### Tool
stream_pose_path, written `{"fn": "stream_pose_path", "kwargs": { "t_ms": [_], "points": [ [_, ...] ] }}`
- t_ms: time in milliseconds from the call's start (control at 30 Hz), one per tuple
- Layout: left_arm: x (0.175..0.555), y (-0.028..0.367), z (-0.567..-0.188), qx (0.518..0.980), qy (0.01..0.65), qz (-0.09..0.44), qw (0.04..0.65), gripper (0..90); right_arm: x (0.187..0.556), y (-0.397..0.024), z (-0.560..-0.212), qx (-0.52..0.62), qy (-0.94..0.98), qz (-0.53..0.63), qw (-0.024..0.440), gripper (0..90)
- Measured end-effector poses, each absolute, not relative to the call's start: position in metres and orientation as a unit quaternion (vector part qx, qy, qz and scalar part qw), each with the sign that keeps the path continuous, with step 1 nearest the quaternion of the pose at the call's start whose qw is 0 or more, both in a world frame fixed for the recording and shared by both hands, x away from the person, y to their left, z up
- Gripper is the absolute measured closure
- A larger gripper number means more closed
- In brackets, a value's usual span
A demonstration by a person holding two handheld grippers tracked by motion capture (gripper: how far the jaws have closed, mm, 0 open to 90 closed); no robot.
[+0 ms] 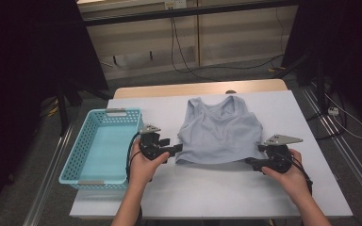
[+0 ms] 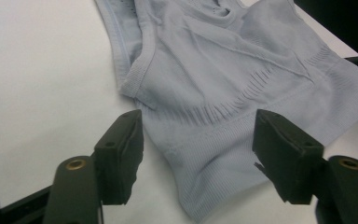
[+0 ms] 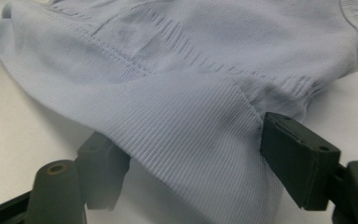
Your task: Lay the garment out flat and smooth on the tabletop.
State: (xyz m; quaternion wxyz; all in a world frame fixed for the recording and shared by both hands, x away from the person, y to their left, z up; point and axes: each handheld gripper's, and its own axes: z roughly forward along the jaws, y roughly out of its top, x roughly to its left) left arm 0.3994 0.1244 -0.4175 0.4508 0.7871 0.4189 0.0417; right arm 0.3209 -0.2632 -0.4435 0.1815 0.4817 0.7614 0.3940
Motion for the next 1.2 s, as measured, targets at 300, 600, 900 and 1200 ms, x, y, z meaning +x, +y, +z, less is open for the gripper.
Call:
{"fn": "stream_pose_path", "kwargs": {
  "t_ms": [300, 600, 900, 1200],
  "points": [
    [0.405, 0.111, -0.426, 0.797, 0.412, 0.041, 0.440, 37.0, 0.312, -0.269, -0.436, 0.483, 0.754, 0.397, 0.199, 26.0],
    [0.411, 0.102, -0.435, 0.805, 0.411, 0.039, 0.426, 42.6, 0.303, -0.272, -0.432, 0.482, 0.757, 0.391, 0.206, 26.0],
    [0.415, 0.094, -0.435, 0.806, 0.407, 0.040, 0.427, 44.6, 0.294, -0.281, -0.431, 0.496, 0.745, 0.395, 0.206, 26.1],
    [0.415, 0.088, -0.439, 0.813, 0.398, 0.039, 0.424, 49.7, 0.289, -0.284, -0.425, 0.493, 0.738, 0.412, 0.208, 26.1]
  ]
}}
